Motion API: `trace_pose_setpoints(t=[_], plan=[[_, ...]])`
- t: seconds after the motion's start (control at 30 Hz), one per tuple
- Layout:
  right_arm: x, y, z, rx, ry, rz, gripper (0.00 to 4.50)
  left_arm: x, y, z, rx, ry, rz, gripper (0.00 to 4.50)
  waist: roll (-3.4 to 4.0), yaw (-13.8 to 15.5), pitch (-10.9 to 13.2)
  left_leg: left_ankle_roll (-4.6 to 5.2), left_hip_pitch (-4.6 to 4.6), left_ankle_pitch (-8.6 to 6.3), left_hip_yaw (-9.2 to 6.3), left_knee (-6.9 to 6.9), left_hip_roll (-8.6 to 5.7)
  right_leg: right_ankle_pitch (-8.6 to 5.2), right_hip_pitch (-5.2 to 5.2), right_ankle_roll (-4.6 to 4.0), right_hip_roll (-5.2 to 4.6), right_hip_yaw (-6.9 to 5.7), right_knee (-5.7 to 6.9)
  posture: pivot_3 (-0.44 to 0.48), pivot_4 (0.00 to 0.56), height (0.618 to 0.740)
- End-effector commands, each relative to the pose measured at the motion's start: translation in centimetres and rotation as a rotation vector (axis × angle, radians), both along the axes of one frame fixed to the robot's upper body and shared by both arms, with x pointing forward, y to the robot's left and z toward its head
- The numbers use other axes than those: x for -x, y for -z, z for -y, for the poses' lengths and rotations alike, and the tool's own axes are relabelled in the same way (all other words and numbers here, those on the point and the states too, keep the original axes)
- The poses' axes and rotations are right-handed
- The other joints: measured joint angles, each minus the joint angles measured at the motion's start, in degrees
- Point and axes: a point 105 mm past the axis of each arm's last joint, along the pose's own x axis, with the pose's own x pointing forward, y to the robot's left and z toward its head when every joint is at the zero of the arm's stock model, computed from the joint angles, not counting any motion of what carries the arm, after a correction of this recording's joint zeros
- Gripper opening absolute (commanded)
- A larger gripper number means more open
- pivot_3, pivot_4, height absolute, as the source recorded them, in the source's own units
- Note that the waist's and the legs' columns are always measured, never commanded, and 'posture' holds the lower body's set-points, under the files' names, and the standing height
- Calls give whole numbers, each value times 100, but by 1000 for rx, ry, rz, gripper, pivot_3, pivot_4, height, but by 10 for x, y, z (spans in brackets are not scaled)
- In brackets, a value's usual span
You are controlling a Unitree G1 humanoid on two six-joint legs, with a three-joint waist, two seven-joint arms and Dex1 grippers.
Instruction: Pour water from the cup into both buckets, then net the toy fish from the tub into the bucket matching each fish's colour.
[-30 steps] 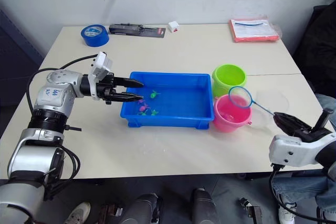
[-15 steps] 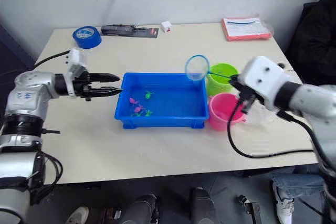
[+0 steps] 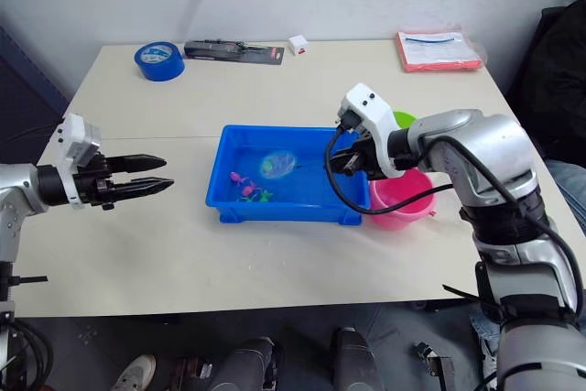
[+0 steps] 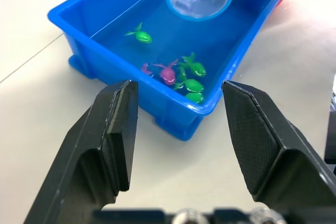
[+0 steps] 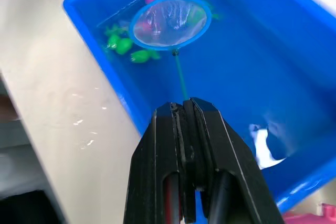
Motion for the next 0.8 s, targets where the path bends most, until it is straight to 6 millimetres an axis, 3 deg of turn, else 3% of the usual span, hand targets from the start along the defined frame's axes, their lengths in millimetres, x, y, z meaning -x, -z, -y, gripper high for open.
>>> trace_pose_setpoints(t=[0.03,0.2,0.8], plan=[[3,-2,-4,19,-35,-13,799,6,-13,0,5,-8,52,2786,0,-7,0,0,0,0,1,0,0,0,0,0,0,0,0,0,150,737],[-6,8,-11,50,-16,-29,799,8,-11,2,11,-14,48,2786,0,-14,0,0,0,0,3,0,0,0,-4,0,1,1,2,0,150,737],[-19,14,-31,126,-65,-30,799,12,-10,3,21,-27,50,2786,0,-158,0,-2,0,-1,6,-8,0,0,-11,0,0,-3,3,0,150,737]])
